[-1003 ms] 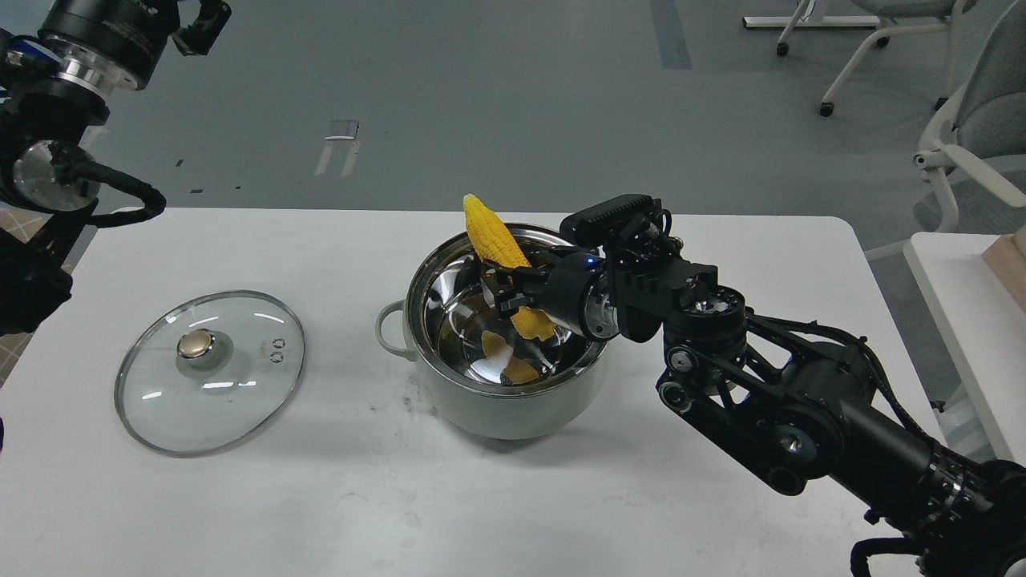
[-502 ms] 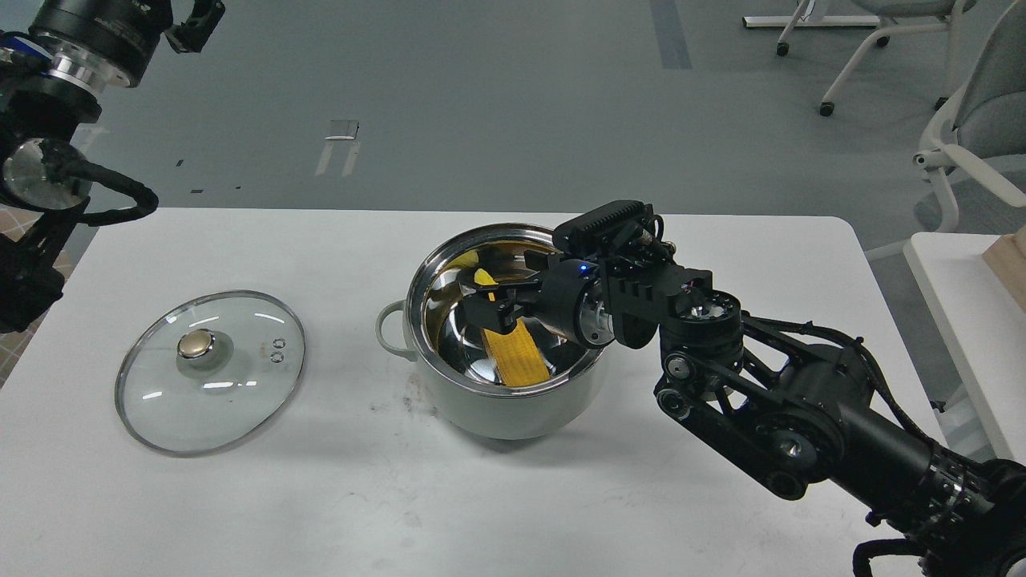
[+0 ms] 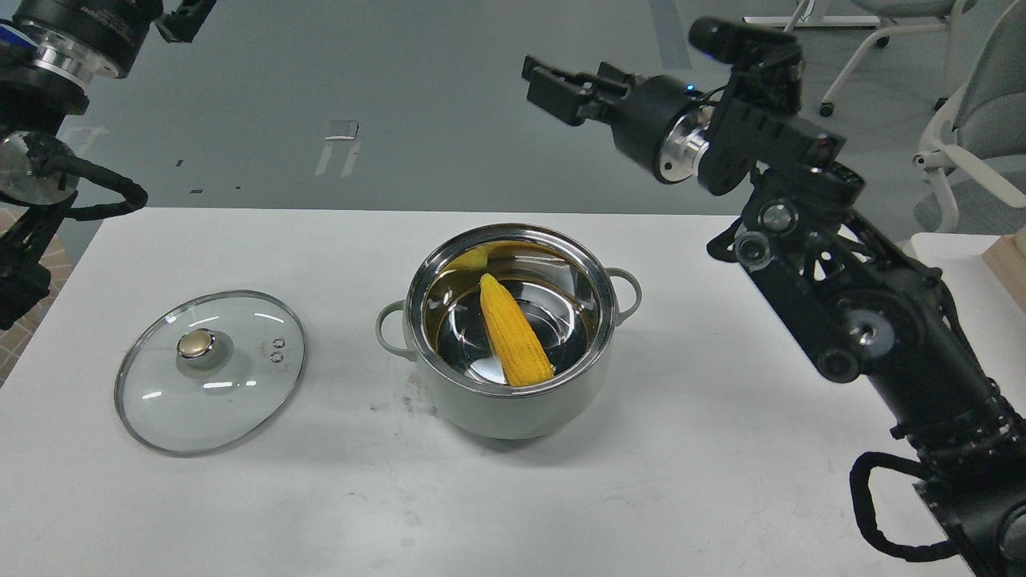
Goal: Open pot and put corn in
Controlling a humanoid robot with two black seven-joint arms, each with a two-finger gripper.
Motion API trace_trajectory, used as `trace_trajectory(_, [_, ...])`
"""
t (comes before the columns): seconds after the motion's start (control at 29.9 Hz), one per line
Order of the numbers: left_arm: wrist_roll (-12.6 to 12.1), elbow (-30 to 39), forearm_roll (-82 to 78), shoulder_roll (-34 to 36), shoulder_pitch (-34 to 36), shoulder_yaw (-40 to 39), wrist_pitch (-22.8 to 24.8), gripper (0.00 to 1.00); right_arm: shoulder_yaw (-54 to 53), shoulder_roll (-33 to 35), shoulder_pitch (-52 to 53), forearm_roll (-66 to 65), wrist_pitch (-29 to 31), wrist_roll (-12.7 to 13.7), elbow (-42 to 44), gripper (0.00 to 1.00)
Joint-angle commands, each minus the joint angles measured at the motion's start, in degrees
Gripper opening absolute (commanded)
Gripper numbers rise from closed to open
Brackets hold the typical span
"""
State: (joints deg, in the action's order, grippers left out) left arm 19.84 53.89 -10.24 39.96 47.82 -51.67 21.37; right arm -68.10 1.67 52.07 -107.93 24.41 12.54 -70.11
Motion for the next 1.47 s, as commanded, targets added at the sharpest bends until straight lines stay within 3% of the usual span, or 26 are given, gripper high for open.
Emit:
trace_trajectory(0.0, [-0.2, 0.0, 0.0, -0.3, -0.1, -1.3, 0.0, 0.98, -2.7, 0.8, 3.2, 6.4, -0.5, -0.1, 5.8, 0.99])
trace_trajectory(0.3, [-0.2, -0.5, 0.0, -0.3, -0.7, -1.4, 0.1, 0.98, -8.5, 6.6, 1.4, 31.1, -5.2, 0.0, 8.1, 1.00])
trace_trajectory(0.6, [-0.3, -0.8, 0.3, -0.6, -1.4, -1.4, 1.0, 0.98, -16.0, 6.6, -4.5, 50.0, -5.1, -0.1, 10.7, 1.00])
trace_trajectory(0.67, [-0.5, -0.8, 1.2, -0.6, -1.8, -1.4, 2.7, 0.98, -16.3, 6.6, -4.5, 53.7, -5.1, -0.8, 12.8, 1.00])
trace_trajectory(0.74, [-0.7, -0.9, 2.9, -0.9, -1.8, -1.5, 3.8, 0.98, -16.7, 6.7, -4.7, 58.7, -5.2, -3.6, 14.5, 1.00])
trace_trajectory(0.84, [-0.7, -1.7, 3.4, -0.9, -1.8, -1.5, 3.9, 0.98, -18.0, 6.9, -5.2, 63.0, -5.1, -5.4, 15.7, 1.00])
trace_trajectory(1.44, [-0.9, -3.1, 3.3, -1.2, -2.0, -1.4, 4.2, 0.98, -18.6, 7.5, -6.1, 65.6, -4.4, -5.4, 15.3, 1.00])
